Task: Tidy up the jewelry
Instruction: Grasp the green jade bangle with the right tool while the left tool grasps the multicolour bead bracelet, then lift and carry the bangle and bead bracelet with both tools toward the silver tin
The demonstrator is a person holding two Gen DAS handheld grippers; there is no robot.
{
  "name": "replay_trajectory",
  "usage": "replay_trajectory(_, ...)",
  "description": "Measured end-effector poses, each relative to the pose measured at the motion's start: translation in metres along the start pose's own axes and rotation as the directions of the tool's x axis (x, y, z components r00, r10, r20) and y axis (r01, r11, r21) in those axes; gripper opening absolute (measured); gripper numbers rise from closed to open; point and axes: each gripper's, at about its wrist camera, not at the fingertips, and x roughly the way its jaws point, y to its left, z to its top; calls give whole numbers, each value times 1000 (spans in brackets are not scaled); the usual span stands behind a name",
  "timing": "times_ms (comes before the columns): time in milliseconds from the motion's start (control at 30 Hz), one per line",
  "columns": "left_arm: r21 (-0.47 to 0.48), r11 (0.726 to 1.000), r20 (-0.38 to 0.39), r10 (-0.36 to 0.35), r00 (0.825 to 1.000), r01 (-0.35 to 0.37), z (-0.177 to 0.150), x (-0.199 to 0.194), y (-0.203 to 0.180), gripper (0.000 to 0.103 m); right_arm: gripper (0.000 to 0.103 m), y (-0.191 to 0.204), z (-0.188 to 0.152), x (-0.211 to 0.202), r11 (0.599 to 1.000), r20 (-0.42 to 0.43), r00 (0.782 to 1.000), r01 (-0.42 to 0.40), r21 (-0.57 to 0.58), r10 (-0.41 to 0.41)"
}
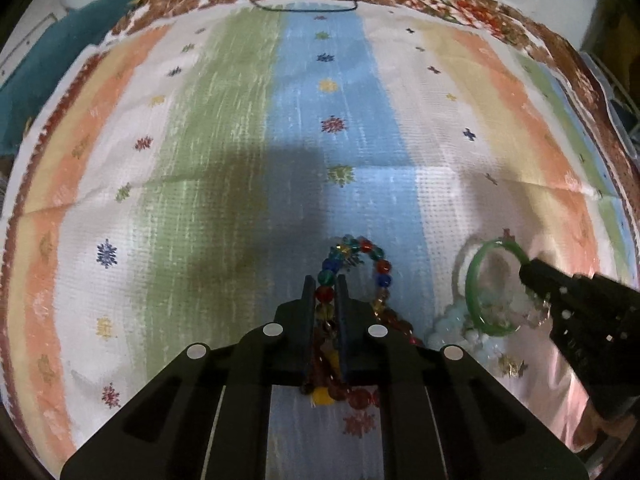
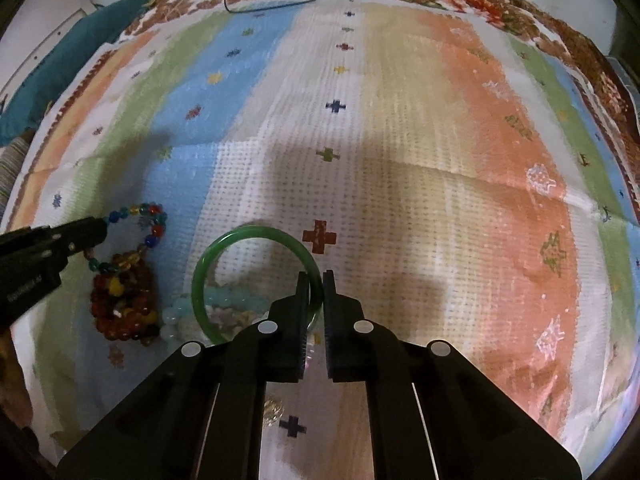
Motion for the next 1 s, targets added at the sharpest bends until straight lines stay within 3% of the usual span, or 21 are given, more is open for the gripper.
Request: replay_trajectory(1000, 51, 997, 90, -65, 994, 60, -25, -79, -25, 9, 8, 8, -24, -66, 1000, 92, 996, -23, 1, 23)
